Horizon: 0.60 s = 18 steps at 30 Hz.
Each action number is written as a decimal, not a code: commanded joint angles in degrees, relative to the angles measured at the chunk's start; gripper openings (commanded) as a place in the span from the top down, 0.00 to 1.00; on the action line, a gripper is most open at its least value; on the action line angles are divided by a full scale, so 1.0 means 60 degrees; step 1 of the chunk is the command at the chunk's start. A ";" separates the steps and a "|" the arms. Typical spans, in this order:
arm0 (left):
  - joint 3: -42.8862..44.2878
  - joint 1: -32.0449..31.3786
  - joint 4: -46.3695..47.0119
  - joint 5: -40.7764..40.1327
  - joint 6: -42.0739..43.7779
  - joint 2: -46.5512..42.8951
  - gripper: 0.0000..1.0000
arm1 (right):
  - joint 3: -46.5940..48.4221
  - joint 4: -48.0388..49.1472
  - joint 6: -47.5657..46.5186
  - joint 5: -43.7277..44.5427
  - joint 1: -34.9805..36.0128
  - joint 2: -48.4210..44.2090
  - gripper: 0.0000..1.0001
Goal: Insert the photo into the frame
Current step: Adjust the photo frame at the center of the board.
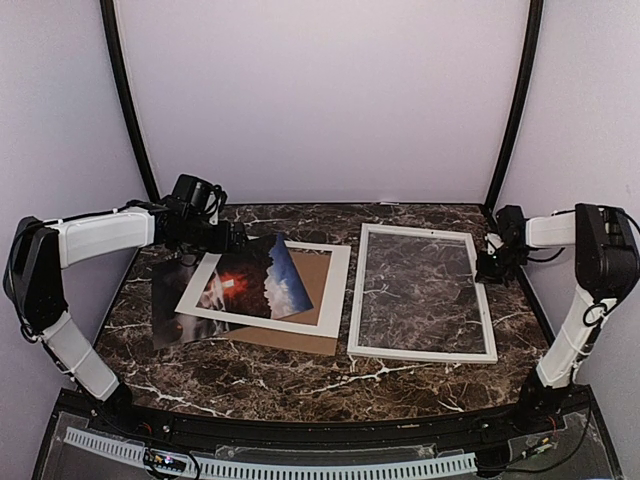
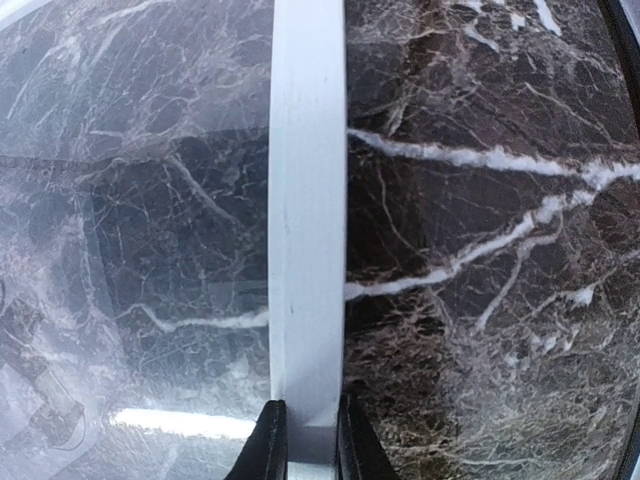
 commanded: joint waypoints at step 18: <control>-0.0326 0.0243 -0.0302 -0.0018 -0.0165 0.0062 0.01 | 0.0334 -0.0424 -0.0614 0.0513 0.0923 -0.0117 0.73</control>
